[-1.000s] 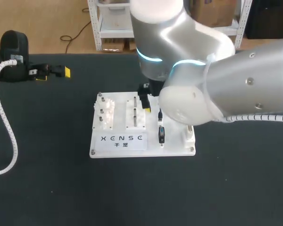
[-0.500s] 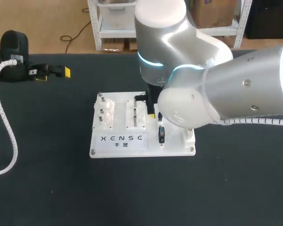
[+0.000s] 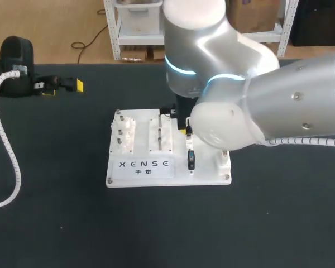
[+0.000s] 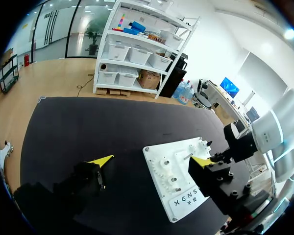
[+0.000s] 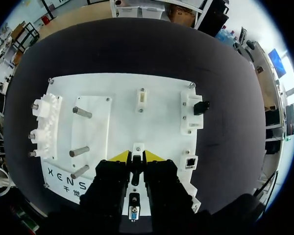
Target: Insert the USB connector, Ethernet cable, and multi-pin plug into their matching sockets one by one.
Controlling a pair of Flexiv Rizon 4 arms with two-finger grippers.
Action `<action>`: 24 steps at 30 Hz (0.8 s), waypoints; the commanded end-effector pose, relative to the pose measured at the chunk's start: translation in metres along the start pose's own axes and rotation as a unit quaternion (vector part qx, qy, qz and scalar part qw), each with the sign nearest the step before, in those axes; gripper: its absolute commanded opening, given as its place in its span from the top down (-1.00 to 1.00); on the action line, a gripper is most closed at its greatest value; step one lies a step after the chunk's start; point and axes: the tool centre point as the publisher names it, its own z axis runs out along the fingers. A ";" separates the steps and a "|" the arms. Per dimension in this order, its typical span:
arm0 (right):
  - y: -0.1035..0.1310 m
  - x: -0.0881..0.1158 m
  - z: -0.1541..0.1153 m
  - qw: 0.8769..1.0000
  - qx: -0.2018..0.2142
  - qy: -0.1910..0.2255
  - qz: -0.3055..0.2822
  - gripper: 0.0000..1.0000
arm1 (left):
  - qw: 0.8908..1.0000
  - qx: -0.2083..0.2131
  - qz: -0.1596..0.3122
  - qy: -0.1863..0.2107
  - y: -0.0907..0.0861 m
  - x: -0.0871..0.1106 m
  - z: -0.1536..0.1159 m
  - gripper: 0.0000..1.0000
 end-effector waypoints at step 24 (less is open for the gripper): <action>-0.071 0.005 -0.009 0.999 0.036 -0.026 0.029 1.00 | 1.000 0.000 0.000 0.000 0.000 0.000 0.000 -1.00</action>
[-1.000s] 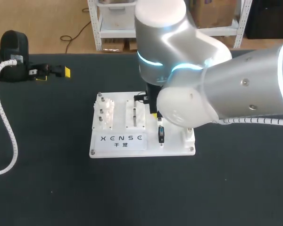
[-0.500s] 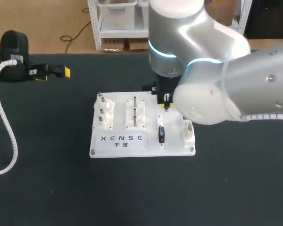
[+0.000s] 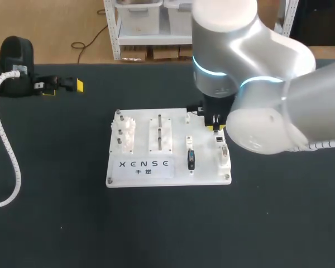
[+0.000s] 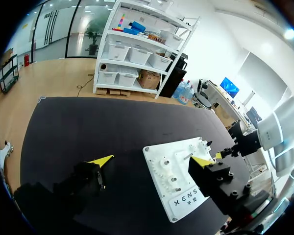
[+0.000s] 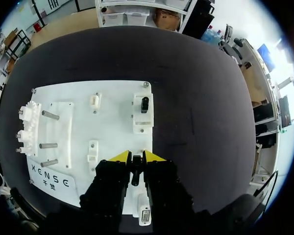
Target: Insert the USB connector, Ethernet cable, and multi-pin plug into their matching sockets one by one.
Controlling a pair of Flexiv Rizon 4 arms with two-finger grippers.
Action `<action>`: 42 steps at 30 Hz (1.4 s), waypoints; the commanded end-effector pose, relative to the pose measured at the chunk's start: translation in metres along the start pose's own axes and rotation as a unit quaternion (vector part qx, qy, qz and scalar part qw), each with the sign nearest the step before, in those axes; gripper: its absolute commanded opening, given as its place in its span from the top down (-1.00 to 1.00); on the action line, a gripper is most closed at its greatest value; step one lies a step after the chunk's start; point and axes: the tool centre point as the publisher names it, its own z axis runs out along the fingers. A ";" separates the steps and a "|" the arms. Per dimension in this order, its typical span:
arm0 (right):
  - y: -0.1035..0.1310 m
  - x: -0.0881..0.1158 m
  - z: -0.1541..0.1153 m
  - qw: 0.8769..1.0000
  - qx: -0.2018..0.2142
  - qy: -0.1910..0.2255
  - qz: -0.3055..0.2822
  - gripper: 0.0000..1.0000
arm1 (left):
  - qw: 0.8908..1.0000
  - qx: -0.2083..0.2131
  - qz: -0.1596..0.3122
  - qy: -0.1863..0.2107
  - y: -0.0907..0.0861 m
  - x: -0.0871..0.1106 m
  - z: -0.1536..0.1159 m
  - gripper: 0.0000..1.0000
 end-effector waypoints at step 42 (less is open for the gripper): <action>-0.006 0.007 0.018 1.000 0.005 0.015 0.002 1.00 | 1.000 0.000 0.000 0.000 0.000 0.000 0.000 -1.00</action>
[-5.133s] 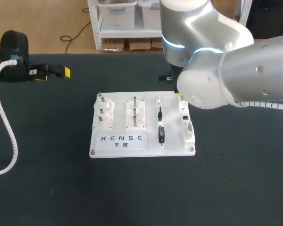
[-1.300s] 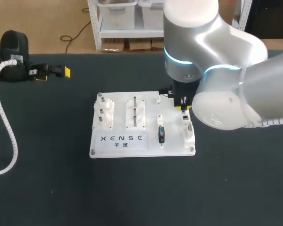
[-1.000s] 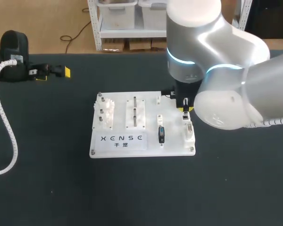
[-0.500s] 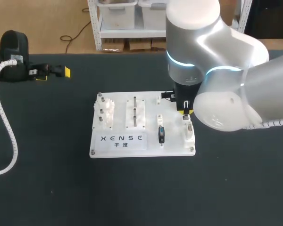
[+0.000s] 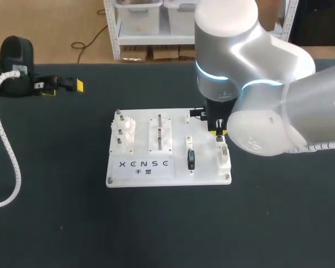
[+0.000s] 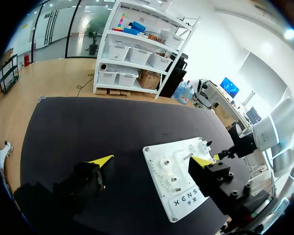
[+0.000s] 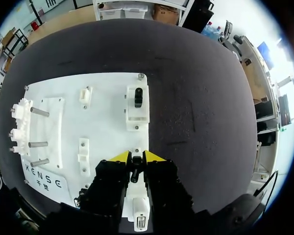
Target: Insert the USB connector, Ethernet cable, and multi-pin plug into their matching sockets one by one.
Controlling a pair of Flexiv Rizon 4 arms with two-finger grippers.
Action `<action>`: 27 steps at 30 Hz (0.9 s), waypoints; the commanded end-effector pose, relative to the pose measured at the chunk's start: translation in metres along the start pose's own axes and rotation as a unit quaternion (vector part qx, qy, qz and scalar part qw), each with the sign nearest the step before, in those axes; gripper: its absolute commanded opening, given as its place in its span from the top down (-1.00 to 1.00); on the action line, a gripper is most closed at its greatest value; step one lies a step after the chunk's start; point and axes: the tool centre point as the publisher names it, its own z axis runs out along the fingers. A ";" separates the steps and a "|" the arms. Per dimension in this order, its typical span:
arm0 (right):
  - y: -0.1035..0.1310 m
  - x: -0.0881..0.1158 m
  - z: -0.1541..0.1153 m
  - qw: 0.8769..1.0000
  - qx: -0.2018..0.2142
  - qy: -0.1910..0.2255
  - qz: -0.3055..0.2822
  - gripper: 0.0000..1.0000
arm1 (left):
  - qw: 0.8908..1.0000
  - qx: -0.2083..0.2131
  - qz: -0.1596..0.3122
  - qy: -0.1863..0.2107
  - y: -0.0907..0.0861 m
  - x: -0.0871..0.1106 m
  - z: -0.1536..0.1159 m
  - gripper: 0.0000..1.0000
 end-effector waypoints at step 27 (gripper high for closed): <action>-0.007 0.000 0.010 0.999 0.032 0.005 0.033 -0.41 | 1.000 0.000 0.000 0.000 0.000 0.000 0.000 -1.00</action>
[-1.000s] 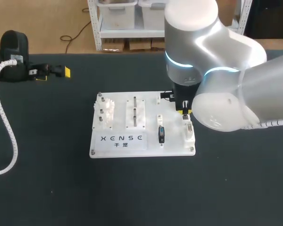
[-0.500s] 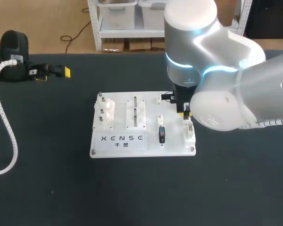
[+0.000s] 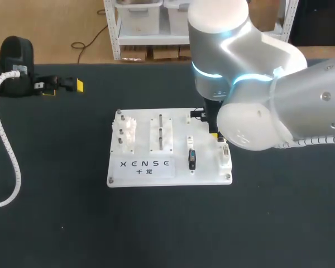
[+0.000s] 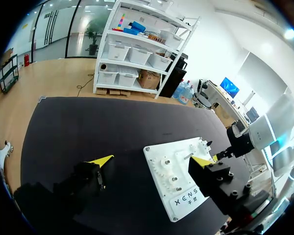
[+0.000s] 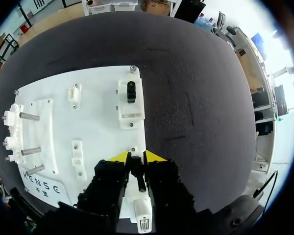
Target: Insert the USB connector, Ethernet cable, and multi-pin plug into their matching sockets one by one.
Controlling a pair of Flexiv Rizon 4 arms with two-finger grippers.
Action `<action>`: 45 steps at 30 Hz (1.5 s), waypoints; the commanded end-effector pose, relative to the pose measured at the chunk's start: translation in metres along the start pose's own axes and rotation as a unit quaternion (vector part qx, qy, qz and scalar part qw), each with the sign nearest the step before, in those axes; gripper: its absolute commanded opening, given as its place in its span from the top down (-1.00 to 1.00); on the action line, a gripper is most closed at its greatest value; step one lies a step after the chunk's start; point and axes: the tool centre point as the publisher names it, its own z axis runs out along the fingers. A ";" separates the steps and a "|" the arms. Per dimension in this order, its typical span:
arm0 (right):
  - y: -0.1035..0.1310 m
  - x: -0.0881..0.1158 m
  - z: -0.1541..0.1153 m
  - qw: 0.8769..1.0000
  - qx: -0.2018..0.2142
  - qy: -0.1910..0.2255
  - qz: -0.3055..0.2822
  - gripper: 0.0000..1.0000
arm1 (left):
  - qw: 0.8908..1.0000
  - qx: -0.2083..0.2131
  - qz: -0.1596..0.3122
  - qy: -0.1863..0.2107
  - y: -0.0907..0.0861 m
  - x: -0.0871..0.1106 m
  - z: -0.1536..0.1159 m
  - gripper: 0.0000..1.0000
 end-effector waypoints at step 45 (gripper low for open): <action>0.073 0.069 -0.039 0.996 -0.051 0.014 -0.070 -1.00 | 1.000 0.000 0.000 0.000 0.000 0.000 0.000 -1.00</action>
